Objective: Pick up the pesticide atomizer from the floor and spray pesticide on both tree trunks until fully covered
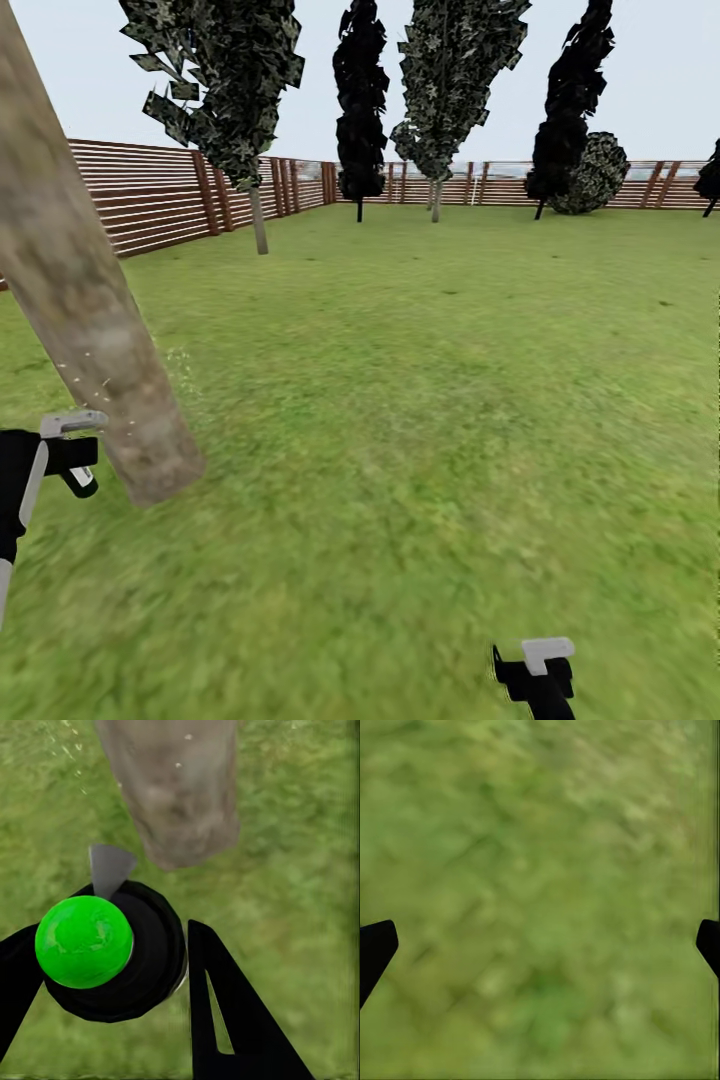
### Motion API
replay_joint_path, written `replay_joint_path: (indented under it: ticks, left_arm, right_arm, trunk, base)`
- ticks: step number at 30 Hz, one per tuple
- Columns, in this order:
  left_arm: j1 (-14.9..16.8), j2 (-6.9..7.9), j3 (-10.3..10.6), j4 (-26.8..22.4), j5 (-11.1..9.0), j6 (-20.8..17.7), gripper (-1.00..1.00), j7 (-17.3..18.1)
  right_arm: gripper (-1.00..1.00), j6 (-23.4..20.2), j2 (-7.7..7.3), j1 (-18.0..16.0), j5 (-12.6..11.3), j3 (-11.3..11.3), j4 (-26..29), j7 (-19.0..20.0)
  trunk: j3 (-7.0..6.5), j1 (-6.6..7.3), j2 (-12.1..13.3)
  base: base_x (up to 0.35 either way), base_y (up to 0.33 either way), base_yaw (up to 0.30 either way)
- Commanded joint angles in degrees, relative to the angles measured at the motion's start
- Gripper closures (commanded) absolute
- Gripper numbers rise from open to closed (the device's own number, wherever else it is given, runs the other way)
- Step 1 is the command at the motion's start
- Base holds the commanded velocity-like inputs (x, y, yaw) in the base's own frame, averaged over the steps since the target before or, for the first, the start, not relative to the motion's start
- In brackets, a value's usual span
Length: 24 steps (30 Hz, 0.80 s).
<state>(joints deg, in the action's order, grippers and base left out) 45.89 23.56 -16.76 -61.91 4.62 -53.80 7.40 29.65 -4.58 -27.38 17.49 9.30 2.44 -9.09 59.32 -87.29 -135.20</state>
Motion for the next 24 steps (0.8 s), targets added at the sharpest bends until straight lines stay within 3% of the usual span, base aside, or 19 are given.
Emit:
replay_joint_path:
  ticks: [1,8,16,24]
  left_arm:
    - [-0.44,-0.01,-0.1,-0.06,0.48,-0.26,1.0,0.52]
    - [-1.74,0.0,-0.27,-0.05,0.52,-0.26,1.0,0.51]
    - [-2.12,0.07,-0.43,0.16,0.57,-0.32,1.0,0.42]
    - [-2.15,0.12,-0.59,3.61,0.57,0.08,1.0,0.42]
  right_arm:
    - [-1.0,0.15,0.01,-0.04,0.58,0.38,-0.07,-0.23]
    - [-1.0,0.15,0.07,-0.04,0.6,0.37,-0.07,-0.23]
    - [-1.0,0.15,0.1,-0.04,0.6,0.37,-0.07,-0.23]
    - [-1.0,0.15,0.1,-0.04,0.57,0.37,-0.07,-0.23]
  trunk:
    - [0.05,0.01,-0.02]
    - [0.05,0.01,-0.02]
    - [0.05,0.01,-0.02]
    - [0.05,0.01,-0.02]
  base:
    - [0.0,-0.273,0.0]
    - [0.0,-0.273,0.021]
    - [0.0,-0.273,0.231]
    - [0.005,-0.273,0.016]
